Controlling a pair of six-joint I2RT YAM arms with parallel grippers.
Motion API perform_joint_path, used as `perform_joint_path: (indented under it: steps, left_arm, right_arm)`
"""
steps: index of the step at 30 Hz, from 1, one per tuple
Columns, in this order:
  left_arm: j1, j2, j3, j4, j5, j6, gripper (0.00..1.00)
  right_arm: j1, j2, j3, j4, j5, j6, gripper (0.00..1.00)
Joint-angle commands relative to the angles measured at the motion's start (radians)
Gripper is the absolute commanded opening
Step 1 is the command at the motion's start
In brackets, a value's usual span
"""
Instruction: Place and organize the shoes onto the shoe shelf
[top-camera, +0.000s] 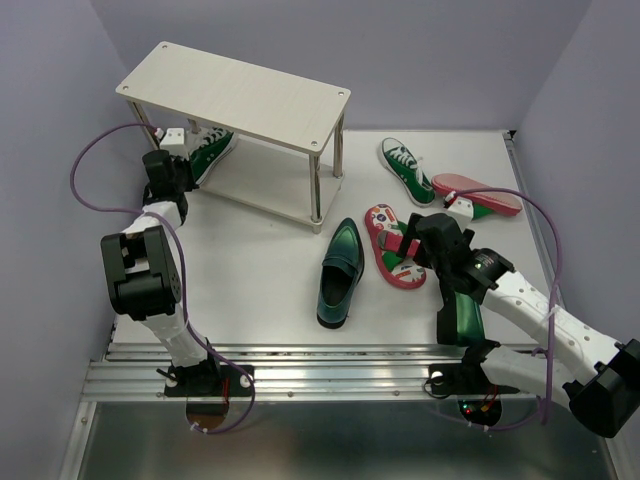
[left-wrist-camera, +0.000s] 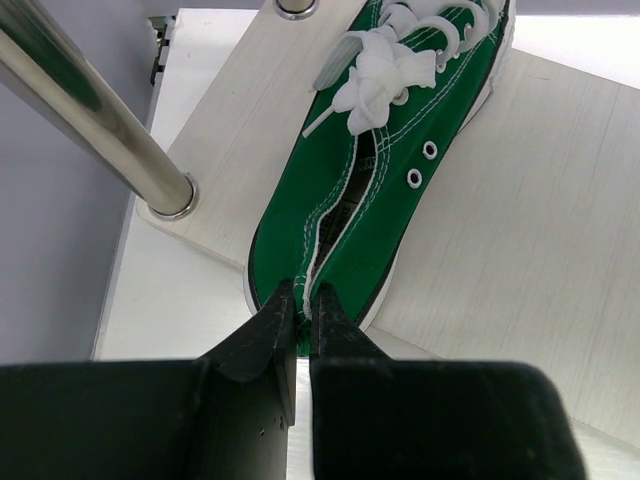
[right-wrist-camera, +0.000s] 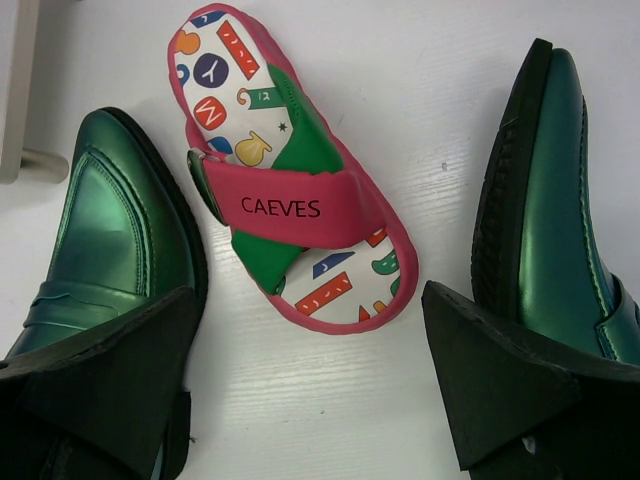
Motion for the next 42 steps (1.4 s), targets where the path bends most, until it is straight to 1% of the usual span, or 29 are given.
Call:
perform_joint_path:
  steps: [1,5,8,10,11,12,13,14,15,16,18,22,27,28,29,30,32,33,34,36,37,38,41,42]
  left_arm:
    - [0.019,-0.039,0.078,0.150,-0.046,-0.016,0.00]
    - [0.019,-0.039,0.086,0.144,-0.071,-0.042,0.00]
    - [0.017,-0.036,0.100,0.107,-0.079,-0.048,0.00]
    - [0.017,-0.038,0.106,0.095,-0.083,-0.062,0.06]
    - [0.017,-0.045,0.101,0.090,-0.086,-0.071,0.18]
    - [0.017,-0.048,0.097,0.090,-0.086,-0.074,0.29]
    - [0.017,-0.053,0.092,0.090,-0.088,-0.077,0.42]
    - [0.017,-0.058,0.089,0.090,-0.099,-0.081,0.51]
    - [0.019,-0.062,0.084,0.091,-0.105,-0.082,0.66]
    - [0.017,-0.067,0.083,0.091,-0.109,-0.082,0.73]
    - [0.017,-0.074,0.081,0.091,-0.111,-0.083,0.95]
    - [0.016,-0.099,0.077,0.084,-0.096,-0.094,0.98]
    - [0.008,-0.203,0.017,0.067,-0.126,-0.121,0.99]
    - [0.005,-0.225,0.008,0.061,-0.148,-0.131,0.99]
    - [0.001,-0.266,-0.008,0.040,-0.208,-0.135,0.99]
    - [-0.003,-0.288,-0.017,0.027,-0.232,-0.163,0.99]
    - [-0.013,-0.332,-0.026,-0.013,-0.305,-0.169,0.99]
    - [-0.019,-0.381,-0.035,-0.061,-0.336,-0.174,0.99]
    - [-0.035,-0.406,-0.040,-0.088,-0.396,-0.187,0.99]
    - [-0.052,-0.485,-0.058,-0.172,-0.436,-0.210,0.99]
    - [-0.076,-0.514,-0.069,-0.192,-0.483,-0.251,0.99]
    - [-0.084,-0.568,-0.090,-0.233,-0.500,-0.272,0.99]
    - [-0.114,-0.625,-0.092,-0.327,-0.600,-0.385,0.99]
    - [-0.124,-0.651,-0.091,-0.380,-0.608,-0.390,0.99]
  right_arm:
    - [-0.003,-0.012,0.038,0.026,0.011,-0.012,1.00]
    - [-0.003,-0.013,0.033,0.027,0.011,-0.011,1.00]
    - [-0.003,-0.015,0.032,0.026,0.008,-0.008,1.00]
    - [-0.003,-0.016,0.033,0.026,0.008,-0.008,1.00]
    - [-0.003,-0.019,0.033,0.026,0.005,-0.008,1.00]
    - [-0.003,-0.021,0.033,0.027,0.005,-0.008,1.00]
    - [-0.003,-0.022,0.033,0.026,0.003,-0.008,1.00]
    - [-0.003,-0.027,0.033,0.026,0.002,-0.008,1.00]
    - [-0.003,-0.032,0.032,0.026,0.000,-0.008,1.00]
    - [-0.003,-0.035,0.032,0.026,-0.001,-0.009,1.00]
    - [-0.003,-0.041,0.030,0.026,-0.001,-0.008,1.00]
    - [-0.003,-0.061,0.029,0.018,-0.003,-0.001,1.00]
    - [-0.003,-0.079,0.029,0.012,-0.007,0.008,1.00]
    - [-0.003,-0.079,0.029,0.009,-0.007,0.008,1.00]
    - [-0.003,-0.079,0.030,0.007,-0.006,0.009,1.00]
    - [-0.003,-0.079,0.032,0.004,-0.004,0.009,1.00]
    - [-0.003,-0.078,0.036,-0.008,0.005,0.012,1.00]
    - [-0.003,-0.075,0.043,-0.016,0.020,0.012,1.00]
    - [-0.003,-0.073,0.046,-0.029,0.033,0.014,1.00]
    - [-0.003,-0.065,0.059,-0.043,0.066,0.017,1.00]
    - [-0.003,-0.061,0.063,-0.051,0.074,0.009,1.00]
    - [-0.003,-0.046,0.072,-0.055,0.094,0.008,1.00]
    - [-0.003,-0.015,0.089,-0.100,0.138,0.044,1.00]
    - [-0.023,-0.012,0.090,-0.103,0.140,0.049,1.00]
